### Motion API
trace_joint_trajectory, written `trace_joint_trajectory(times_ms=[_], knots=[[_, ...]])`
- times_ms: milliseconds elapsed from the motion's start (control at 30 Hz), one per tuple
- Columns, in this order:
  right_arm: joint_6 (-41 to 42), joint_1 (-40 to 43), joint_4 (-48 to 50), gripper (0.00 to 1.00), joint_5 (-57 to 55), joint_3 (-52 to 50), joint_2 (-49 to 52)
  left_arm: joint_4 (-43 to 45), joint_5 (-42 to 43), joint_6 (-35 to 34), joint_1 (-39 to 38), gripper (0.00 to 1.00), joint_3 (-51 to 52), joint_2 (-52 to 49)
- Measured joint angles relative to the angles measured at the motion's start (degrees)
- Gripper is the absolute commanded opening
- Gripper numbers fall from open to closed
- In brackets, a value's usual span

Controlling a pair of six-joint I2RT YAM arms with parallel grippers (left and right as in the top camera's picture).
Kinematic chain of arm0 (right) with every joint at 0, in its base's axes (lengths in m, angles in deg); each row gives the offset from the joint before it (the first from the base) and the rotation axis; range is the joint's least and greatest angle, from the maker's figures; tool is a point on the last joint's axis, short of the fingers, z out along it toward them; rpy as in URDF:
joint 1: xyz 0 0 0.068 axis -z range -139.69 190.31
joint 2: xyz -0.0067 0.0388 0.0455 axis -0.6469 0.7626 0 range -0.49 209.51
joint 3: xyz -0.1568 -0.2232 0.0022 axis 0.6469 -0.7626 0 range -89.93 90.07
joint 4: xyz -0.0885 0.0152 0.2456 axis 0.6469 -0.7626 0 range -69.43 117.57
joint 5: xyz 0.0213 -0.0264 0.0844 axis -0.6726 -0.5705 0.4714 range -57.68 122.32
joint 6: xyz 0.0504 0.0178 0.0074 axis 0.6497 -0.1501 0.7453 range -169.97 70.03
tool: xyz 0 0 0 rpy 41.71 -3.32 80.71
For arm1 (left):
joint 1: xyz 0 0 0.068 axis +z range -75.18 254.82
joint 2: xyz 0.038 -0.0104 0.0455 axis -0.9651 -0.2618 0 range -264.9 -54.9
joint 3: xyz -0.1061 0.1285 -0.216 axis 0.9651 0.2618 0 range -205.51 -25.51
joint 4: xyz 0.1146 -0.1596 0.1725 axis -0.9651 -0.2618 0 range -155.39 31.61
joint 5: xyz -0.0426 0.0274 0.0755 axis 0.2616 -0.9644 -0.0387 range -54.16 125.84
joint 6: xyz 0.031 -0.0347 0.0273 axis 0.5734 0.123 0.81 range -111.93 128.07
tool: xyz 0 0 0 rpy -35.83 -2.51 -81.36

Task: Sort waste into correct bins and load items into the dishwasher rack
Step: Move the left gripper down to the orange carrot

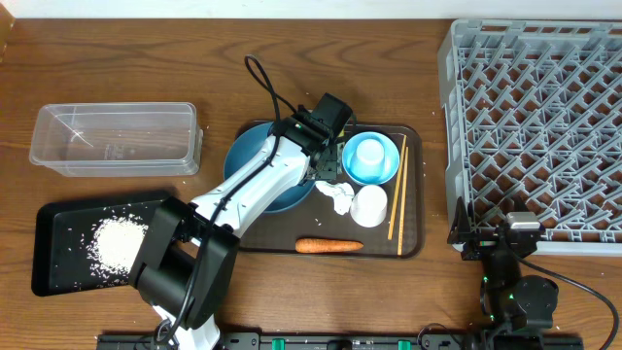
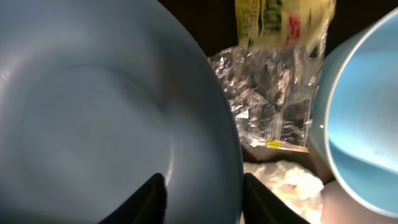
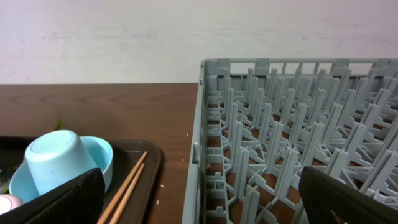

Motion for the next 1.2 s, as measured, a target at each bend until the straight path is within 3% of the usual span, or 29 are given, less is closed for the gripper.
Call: trace_joint_trajectory(times_ms=[67,233,300,733,900,1067,1200], knots=[[0.0,0.0,0.0,0.99,0.0,0.0,0.0,-0.9,0.0,0.0,0.0,0.56,0.0,0.0],[0.0,0.0,0.0,0.99,0.0,0.0,0.0,-4.3,0.0,0.1,0.0,0.86,0.0,1.6],[0.0,0.0,0.0,0.99,0.0,0.0,0.0,-5.9,0.3,0.1,0.0,0.93,0.0,4.3],[0.0,0.0,0.0,0.99,0.0,0.0,0.0,-20.7,1.7,-3.3,0.0,0.99,-1.3,30.2],[0.0,0.0,0.0,0.99,0.0,0.0,0.0,-27.9,4.3,-4.5,0.0,1.00,-1.2,32.2],[0.0,0.0,0.0,0.99,0.0,0.0,0.0,-27.9,11.4,-5.8,-0.2,1.00,2.0,31.6],[0.0,0.0,0.0,0.99,0.0,0.0,0.0,-26.8,14.2,-10.8,-1.3,1.00,6.1,30.6]])
